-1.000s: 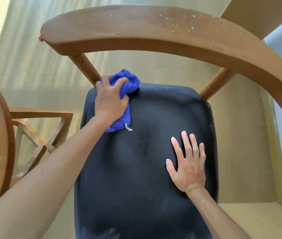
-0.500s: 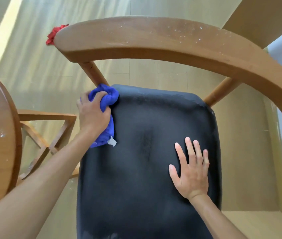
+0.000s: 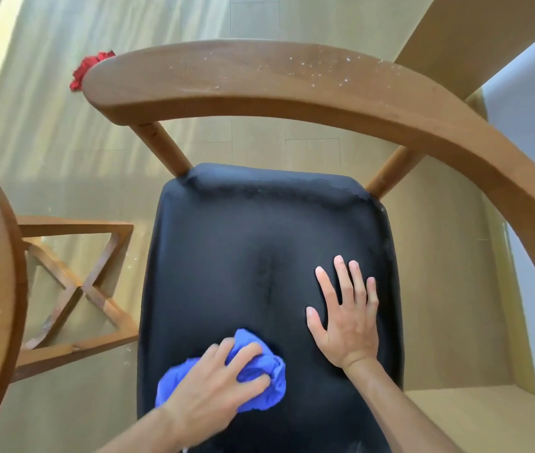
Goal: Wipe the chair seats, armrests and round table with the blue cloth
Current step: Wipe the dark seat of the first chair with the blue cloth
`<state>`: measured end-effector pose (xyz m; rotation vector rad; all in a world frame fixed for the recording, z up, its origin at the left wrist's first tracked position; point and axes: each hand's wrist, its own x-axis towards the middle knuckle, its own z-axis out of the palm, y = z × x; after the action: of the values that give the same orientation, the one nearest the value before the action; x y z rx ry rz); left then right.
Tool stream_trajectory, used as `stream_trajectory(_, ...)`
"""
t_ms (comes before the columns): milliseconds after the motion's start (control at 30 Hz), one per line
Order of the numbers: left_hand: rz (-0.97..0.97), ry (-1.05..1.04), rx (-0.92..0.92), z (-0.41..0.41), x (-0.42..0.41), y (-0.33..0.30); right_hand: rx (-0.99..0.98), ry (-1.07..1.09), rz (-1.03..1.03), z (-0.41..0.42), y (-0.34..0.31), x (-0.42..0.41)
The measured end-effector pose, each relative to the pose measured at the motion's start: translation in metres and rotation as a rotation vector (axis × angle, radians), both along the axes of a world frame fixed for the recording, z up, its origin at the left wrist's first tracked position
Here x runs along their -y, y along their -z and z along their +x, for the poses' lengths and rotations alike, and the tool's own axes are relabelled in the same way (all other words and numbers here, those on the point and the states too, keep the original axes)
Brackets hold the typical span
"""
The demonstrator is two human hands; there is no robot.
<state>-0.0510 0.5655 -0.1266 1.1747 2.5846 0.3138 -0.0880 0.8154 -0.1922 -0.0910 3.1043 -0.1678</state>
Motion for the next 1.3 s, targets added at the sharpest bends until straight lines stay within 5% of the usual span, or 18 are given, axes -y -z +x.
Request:
stream_trajectory(67,0.019,0.011,-0.038,-0.049,-0.015,-0.002,-0.003,-0.005,-0.003,0.001,0.0,0.0)
stream_trajectory(267,0.033,-0.556,-0.048,-0.167,-0.09,0.0,0.0,-0.007,-0.01,-0.001,0.0,0.0)
stream_trajectory(500,0.054,-0.469,0.006,-0.052,-0.068,0.0,0.119,-0.019,0.016,-0.001,-0.009,-0.001)
stream_trajectory(667,0.117,-0.491,0.223,-0.048,-0.056,-0.013,0.249,-0.026,-0.042,-0.005,-0.04,-0.001)
stream_trajectory(833,0.356,-0.785,0.437,-0.043,-0.01,-0.03,0.165,0.131,-0.276,0.007,-0.079,0.027)
stream_trajectory(1000,-0.029,-0.89,0.47,-0.012,0.04,-0.03,0.034,-0.367,-0.177,0.024,-0.103,0.054)
stream_trajectory(1133,-0.185,-0.803,0.485,-0.002,0.043,-0.032,0.234,-0.819,0.086,-0.005,-0.108,0.069)
stream_trajectory(1300,-0.332,-0.731,0.546,-0.002,0.039,-0.039,0.348,-0.793,0.274,-0.013,-0.104,0.087)
